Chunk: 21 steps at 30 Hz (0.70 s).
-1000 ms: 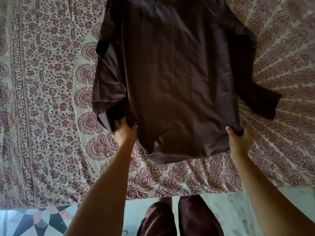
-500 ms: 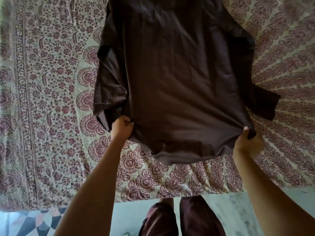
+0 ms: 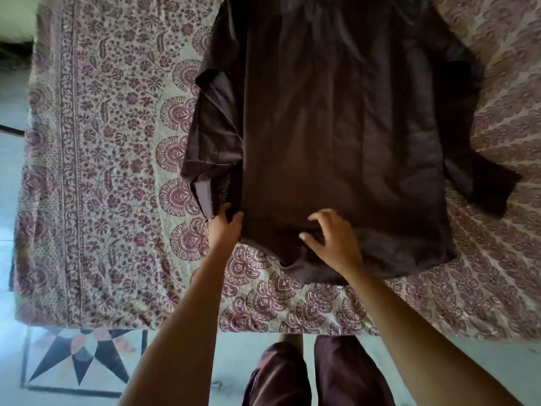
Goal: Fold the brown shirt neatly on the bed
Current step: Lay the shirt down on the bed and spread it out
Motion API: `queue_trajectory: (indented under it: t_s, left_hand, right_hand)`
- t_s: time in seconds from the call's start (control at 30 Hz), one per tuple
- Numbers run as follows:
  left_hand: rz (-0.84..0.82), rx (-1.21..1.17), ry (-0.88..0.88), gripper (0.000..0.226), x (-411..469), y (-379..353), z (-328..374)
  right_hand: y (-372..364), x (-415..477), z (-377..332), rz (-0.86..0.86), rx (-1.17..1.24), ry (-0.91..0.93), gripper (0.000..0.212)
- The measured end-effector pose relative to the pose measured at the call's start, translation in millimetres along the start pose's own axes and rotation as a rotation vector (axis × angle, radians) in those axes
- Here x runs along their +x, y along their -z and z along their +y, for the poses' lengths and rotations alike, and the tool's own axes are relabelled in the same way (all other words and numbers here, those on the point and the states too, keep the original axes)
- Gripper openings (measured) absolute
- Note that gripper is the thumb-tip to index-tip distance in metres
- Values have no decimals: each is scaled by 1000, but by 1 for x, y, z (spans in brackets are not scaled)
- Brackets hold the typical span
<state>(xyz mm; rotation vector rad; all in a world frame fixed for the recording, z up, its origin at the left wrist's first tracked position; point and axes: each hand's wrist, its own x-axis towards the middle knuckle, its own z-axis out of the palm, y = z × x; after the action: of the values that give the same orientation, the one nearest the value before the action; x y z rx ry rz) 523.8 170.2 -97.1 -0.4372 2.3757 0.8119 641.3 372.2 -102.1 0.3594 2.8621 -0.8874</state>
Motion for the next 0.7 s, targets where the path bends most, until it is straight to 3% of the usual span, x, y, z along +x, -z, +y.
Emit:
queue_trajectory:
  t_s: [0.1,0.13,0.2,0.27,0.37,0.47,0.6,0.7]
  left_hand:
    - [-91,-52,-39,60,-1,6,-6]
    - [-120,-43,-53,63,-1,7,-8]
    - [-172,3,-90,61,-2,9,-10]
    - [-157,-13,-131,58,-5,8,-6]
    - [-77,-143,-258,47,-25,5,10]
    - [-131,-449,-359,38,-47,-4,29]
    - [-139,-723,-288,41,-55,-8,46]
    - [-58,-789,-86,40,-55,-4,44]
  right_hand:
    - [-26,-1,-32,-356,-308,280,76]
    - [-33,-3,-41,-409,-417,286,77]
    - [-41,-4,-51,-394,-499,163,57]
    - [-42,-6,-51,-319,-343,-28,31]
    - [-32,-13,-45,-111,248,-385,4]
    - [-18,-19,-41,147,748,-668,22]
    - [-4,-13,-42,318,923,-810,11]
    - [3,-10,-48,437,990,-819,13]
